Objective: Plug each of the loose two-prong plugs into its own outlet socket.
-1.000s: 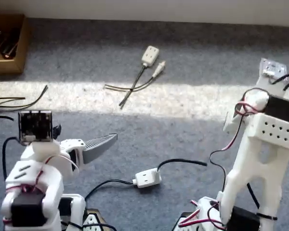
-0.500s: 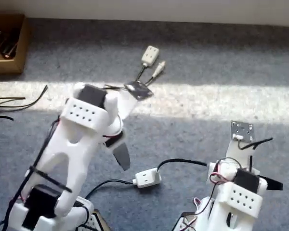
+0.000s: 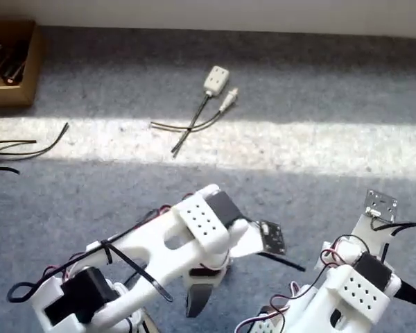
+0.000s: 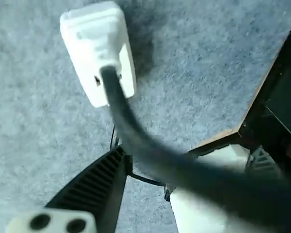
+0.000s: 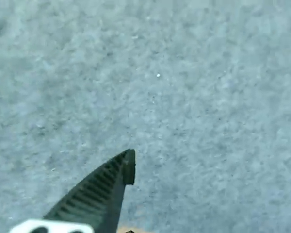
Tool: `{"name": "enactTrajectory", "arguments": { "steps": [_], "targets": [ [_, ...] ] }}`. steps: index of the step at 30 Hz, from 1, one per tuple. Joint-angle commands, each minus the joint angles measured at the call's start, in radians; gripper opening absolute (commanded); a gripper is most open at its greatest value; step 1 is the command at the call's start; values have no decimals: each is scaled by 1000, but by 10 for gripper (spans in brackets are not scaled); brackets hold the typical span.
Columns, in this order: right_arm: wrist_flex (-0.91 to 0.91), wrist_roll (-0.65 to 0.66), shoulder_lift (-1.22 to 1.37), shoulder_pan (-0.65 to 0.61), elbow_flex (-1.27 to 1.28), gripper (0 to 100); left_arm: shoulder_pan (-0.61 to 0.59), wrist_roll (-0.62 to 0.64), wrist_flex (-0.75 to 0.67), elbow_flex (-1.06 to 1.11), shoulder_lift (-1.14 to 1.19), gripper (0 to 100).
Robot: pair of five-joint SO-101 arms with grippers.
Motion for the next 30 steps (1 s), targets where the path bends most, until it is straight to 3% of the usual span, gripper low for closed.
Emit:
{"name": "enactTrajectory", "arguments": {
  "steps": [1, 10, 18, 30],
  "targets": [
    [-16, 58, 13, 47, -2, 666, 70, -6, -87, 22, -2, 369],
    [-18, 72, 13, 156, 1, 666, 108, -6, -324, 30, 1, 369],
    [-18, 72, 13, 176, -1, 666, -25, -11, -578, 165, 1, 369],
    [-15, 72, 13, 174, -1, 666, -213, -259, -463, 117, -8, 366]
  ]
}}
